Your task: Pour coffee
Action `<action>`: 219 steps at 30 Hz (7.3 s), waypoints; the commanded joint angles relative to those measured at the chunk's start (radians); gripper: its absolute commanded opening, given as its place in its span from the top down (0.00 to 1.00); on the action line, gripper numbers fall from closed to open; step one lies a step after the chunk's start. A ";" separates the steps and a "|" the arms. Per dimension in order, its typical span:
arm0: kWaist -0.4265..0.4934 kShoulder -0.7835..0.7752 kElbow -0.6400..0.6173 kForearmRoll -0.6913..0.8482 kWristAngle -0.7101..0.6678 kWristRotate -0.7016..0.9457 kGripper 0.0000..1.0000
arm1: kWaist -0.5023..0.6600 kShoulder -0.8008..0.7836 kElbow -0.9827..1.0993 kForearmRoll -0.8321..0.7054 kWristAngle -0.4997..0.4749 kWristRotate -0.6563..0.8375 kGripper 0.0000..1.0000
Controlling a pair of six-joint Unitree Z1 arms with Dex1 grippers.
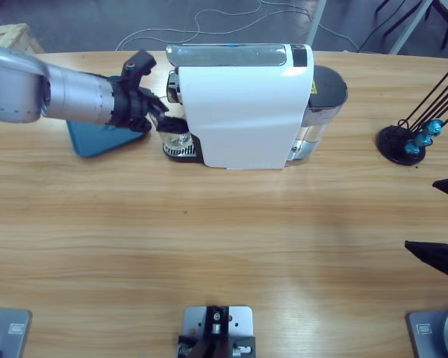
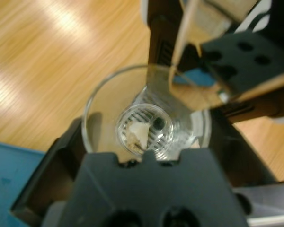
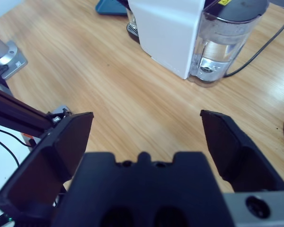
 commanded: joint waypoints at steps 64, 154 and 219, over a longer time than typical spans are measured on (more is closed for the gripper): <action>-0.114 -1.224 0.242 0.754 0.318 -0.138 0.29 | -0.272 1.187 -1.389 0.732 0.036 -0.135 1.00; -0.114 -1.194 0.243 0.745 0.313 -0.138 0.29 | -0.249 1.203 -1.297 0.700 -0.106 -0.071 1.00; -0.114 -1.175 0.243 0.738 0.308 -0.138 0.29 | -0.222 1.220 -1.299 0.685 -0.117 -0.065 1.00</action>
